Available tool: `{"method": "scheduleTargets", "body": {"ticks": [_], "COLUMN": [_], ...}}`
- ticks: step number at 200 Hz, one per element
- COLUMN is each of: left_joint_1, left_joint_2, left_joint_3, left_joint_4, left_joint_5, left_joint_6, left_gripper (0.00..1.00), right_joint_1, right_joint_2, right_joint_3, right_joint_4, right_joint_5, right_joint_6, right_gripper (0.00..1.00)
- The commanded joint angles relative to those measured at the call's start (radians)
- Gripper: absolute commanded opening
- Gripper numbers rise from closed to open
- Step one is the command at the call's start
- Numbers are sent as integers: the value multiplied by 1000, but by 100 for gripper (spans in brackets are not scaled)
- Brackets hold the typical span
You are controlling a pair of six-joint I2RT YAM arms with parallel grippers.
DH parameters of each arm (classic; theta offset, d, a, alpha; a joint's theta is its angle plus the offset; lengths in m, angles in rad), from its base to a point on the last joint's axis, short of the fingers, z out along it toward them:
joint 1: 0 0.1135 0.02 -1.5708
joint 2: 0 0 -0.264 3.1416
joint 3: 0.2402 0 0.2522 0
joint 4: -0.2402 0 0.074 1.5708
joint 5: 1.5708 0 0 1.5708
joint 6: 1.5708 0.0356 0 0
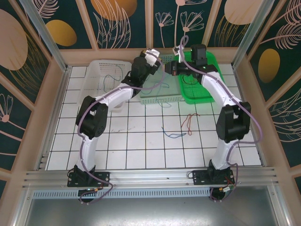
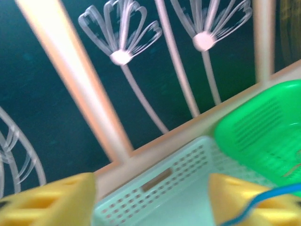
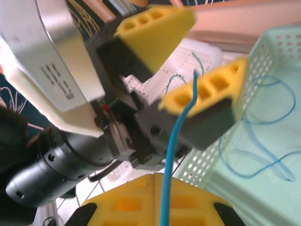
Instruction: Untangle the cables
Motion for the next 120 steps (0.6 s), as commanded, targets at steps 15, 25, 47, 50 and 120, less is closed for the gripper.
{"method": "scheduleTargets", "body": {"ticks": [15,25,47,50,120], "left_joint_1": [-5,-4,-5,-5,-5], "left_joint_2": [-112,-150,-219,-228,-397], "left_joint_3": [-108,-159,-243,-251,-474], "left_joint_4": [131,154,173,173,205], "left_joint_5": [-123,-110,-116,-115,-109], "left_joint_6": [-56,-60,-86,-89,-199], "left_gripper": [99,99,99,99,99], "right_joint_1": [-20,-25,-42,-45,-55], "right_joint_2": [115,153,254,270,585], "right_joint_3": [255,315,446,463,672], "right_joint_4": [-62,-81,-114,-116,-71], "right_joint_5": [5,4,-3,-5,-6], "right_joint_6": [3,2,7,8,65], "right_gripper": [0,0,0,0,0]}}
